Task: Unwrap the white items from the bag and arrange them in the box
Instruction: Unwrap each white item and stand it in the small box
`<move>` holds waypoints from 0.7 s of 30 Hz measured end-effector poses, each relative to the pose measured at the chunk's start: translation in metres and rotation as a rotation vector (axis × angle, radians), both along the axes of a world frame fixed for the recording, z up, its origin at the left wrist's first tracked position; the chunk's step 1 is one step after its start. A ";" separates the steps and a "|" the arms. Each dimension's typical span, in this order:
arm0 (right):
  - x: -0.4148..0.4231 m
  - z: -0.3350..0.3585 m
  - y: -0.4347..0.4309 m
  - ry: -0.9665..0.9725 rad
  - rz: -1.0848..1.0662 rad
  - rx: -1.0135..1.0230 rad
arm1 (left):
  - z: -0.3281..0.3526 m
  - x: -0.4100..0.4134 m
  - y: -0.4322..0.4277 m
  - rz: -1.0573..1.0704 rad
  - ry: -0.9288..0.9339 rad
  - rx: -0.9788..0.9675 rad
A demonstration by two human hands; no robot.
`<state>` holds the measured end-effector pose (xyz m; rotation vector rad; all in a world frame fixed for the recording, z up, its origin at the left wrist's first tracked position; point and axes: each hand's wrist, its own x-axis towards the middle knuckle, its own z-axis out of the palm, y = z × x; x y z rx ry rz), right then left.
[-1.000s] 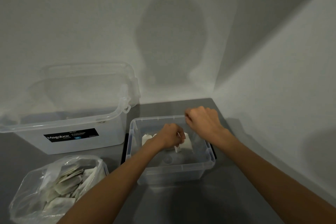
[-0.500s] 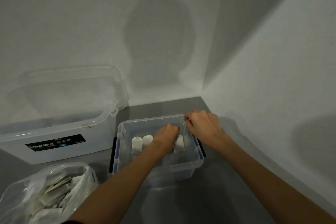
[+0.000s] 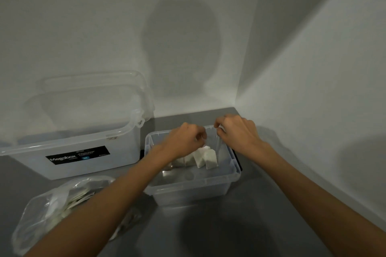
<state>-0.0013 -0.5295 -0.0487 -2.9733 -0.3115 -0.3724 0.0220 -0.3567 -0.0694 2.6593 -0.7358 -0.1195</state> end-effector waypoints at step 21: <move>-0.077 0.007 0.271 0.173 0.457 0.219 | 0.026 -0.107 0.276 0.203 0.472 0.062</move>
